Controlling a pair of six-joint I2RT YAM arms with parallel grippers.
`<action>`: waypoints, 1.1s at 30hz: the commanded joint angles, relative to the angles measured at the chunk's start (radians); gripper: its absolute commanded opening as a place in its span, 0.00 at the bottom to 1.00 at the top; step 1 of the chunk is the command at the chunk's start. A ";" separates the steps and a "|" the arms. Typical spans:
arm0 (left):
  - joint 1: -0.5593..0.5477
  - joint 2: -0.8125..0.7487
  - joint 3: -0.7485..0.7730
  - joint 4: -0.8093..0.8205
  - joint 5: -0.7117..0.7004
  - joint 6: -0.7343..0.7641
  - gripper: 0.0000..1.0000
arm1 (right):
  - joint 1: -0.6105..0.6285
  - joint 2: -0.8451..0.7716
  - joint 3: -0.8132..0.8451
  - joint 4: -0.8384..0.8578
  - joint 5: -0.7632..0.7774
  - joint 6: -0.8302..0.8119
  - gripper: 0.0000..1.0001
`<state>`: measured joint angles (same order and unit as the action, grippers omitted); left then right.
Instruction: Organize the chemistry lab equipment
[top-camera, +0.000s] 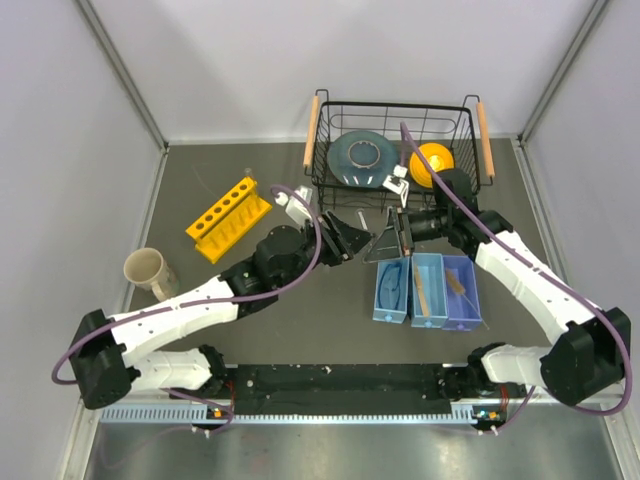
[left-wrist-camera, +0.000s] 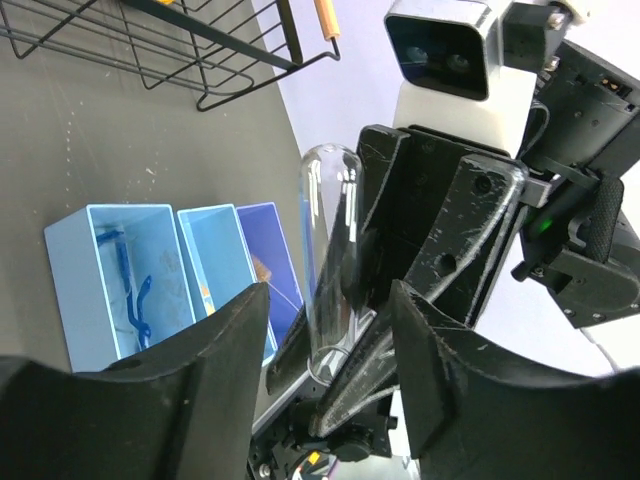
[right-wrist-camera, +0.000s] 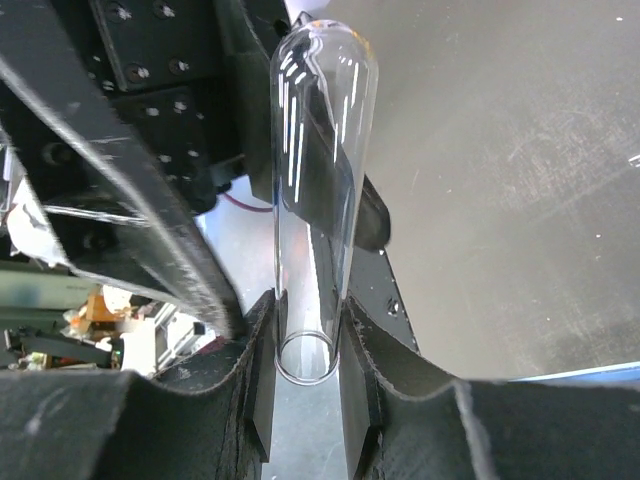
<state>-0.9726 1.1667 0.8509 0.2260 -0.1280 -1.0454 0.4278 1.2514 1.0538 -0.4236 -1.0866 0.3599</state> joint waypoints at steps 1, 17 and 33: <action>-0.008 -0.073 -0.018 0.013 -0.021 0.019 0.61 | -0.003 -0.036 -0.017 0.034 -0.018 -0.032 0.06; 0.224 -0.205 -0.023 -0.108 0.399 0.122 0.96 | 0.031 -0.095 -0.052 -0.088 0.014 -0.303 0.05; 0.267 -0.004 0.100 -0.125 0.806 0.153 0.83 | 0.098 -0.087 -0.006 -0.251 0.063 -0.535 0.06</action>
<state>-0.6964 1.1378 0.9028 0.0757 0.6235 -0.9131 0.5034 1.1759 0.9970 -0.6514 -1.0183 -0.1055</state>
